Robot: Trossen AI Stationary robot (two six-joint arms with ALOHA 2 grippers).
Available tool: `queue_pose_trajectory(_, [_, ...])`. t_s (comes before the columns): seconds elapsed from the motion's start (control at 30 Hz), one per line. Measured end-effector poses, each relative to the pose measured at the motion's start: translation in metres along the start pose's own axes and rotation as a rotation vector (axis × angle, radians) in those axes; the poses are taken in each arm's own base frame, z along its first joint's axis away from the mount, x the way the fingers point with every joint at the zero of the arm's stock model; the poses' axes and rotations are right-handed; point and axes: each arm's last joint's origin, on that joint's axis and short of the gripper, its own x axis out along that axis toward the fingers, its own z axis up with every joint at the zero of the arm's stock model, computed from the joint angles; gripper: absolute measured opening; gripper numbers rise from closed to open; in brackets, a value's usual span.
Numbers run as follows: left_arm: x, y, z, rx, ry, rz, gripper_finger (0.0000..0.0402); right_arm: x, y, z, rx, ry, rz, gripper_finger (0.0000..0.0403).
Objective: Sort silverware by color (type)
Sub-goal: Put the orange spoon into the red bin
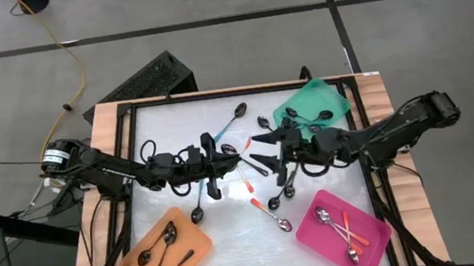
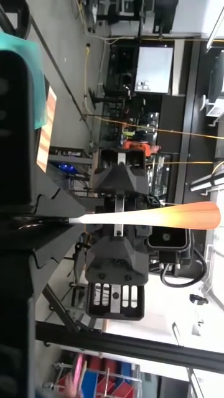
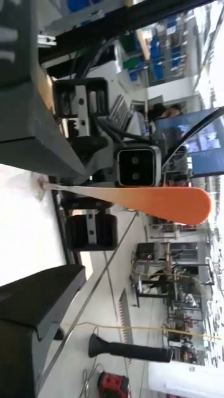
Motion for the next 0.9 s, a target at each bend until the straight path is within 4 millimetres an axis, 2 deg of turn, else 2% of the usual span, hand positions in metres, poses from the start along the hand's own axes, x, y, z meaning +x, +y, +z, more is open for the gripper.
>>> queue_pose_trajectory(0.23, [0.0,0.0,0.0,0.001,0.003,-0.001,0.0,0.014,-0.004,-0.005,0.013,-0.037,0.001,0.0266])
queue_pose_trajectory(0.9, [0.0,0.001,-0.003,0.014,0.025,0.027,0.0,0.017,-0.003,-0.002,0.02,-0.054,0.022,0.0265])
